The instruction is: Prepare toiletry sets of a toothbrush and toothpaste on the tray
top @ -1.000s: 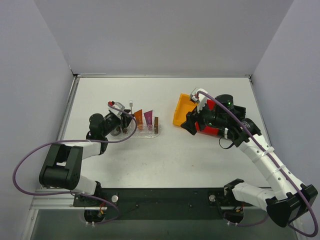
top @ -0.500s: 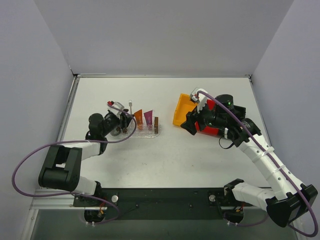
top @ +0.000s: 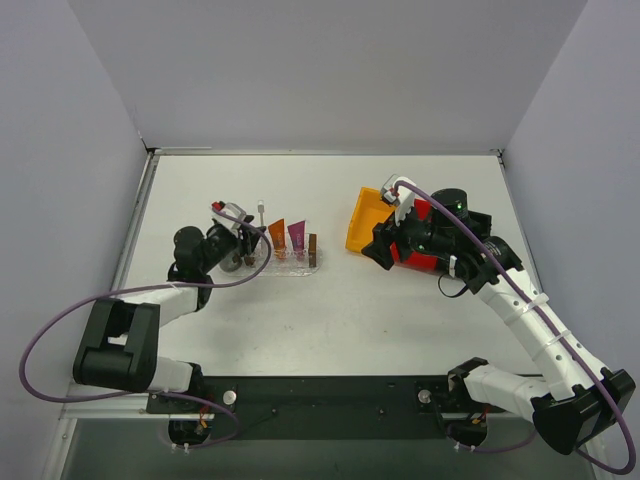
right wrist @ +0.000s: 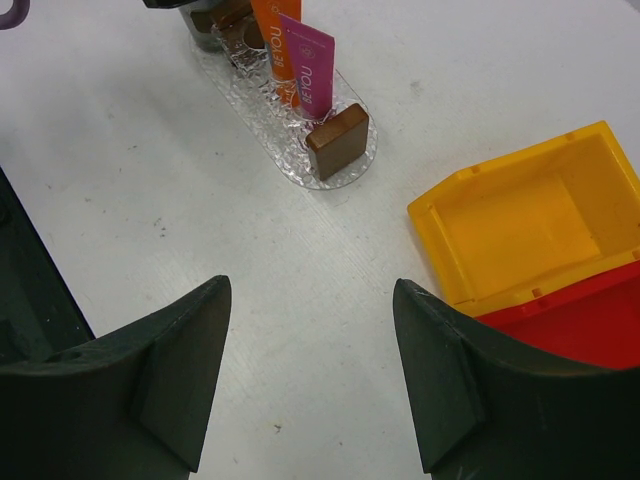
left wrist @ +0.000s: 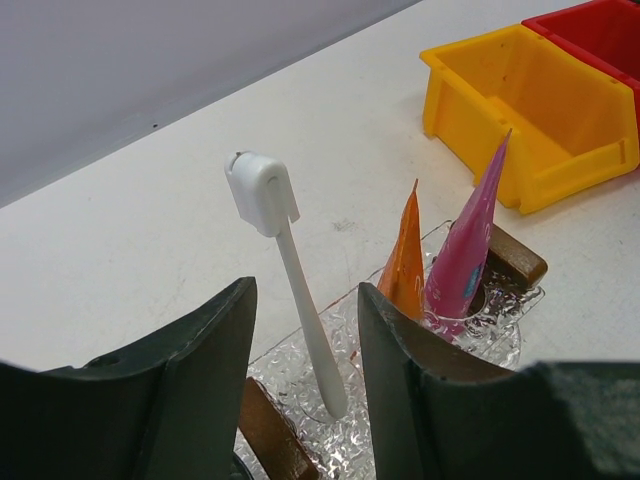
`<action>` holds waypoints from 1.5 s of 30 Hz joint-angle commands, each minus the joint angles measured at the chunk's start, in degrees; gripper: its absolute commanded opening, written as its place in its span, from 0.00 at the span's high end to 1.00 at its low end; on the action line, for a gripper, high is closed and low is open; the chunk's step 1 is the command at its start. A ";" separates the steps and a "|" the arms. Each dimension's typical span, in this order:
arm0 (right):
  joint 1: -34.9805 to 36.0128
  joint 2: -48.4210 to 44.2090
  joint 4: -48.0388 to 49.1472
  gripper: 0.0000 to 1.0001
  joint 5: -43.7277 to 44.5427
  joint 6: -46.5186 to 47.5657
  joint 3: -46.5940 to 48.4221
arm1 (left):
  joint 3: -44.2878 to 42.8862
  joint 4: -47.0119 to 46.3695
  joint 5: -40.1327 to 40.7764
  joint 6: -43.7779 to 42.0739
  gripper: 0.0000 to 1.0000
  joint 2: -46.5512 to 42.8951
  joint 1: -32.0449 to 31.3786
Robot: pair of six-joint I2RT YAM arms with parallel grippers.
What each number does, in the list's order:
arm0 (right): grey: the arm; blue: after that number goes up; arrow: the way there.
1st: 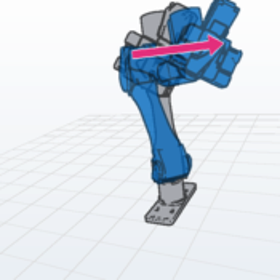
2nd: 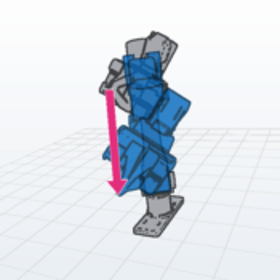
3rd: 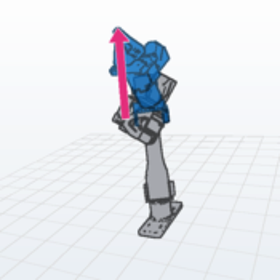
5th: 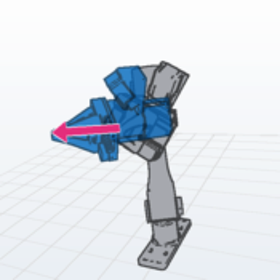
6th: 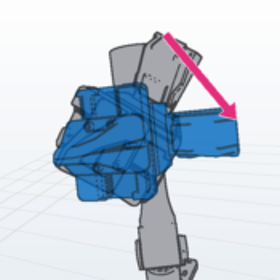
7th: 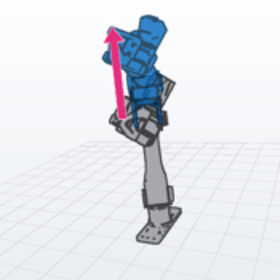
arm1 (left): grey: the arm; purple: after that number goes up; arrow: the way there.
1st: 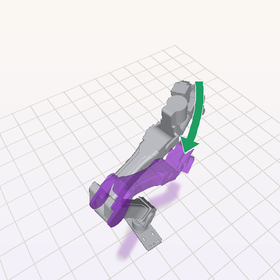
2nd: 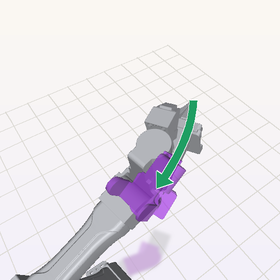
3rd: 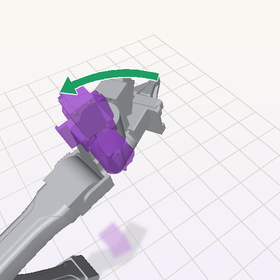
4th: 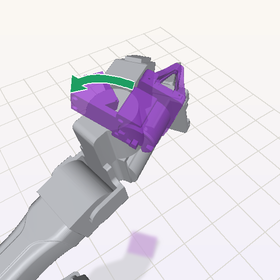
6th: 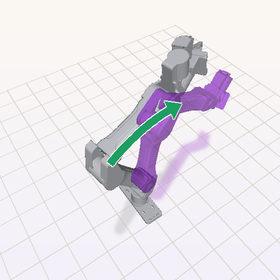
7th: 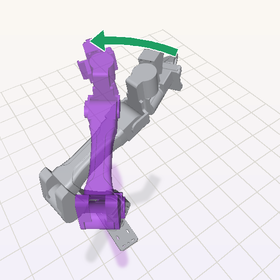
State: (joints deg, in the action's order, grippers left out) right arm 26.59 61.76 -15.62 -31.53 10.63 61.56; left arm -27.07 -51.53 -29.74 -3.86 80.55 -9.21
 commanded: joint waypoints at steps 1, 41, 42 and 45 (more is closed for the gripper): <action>-0.40 0.12 1.91 0.39 -1.61 -0.17 0.05 | -0.18 0.37 0.91 -1.59 0.45 -3.38 0.77; -1.01 1.35 -0.64 0.39 3.40 2.90 1.28 | 2.20 26.73 2.14 -3.61 0.45 -29.83 2.97; -1.01 1.44 -0.73 0.39 4.01 2.81 1.28 | 1.76 29.00 2.31 -3.70 0.45 -31.41 2.97; -1.28 1.44 -0.47 0.39 6.74 2.90 0.76 | 0.27 33.24 2.93 -3.79 0.44 -34.66 3.06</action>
State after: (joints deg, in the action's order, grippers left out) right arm 26.02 62.96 -16.03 -28.25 12.36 61.56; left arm -23.31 -25.30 -27.94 -7.33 49.95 -6.63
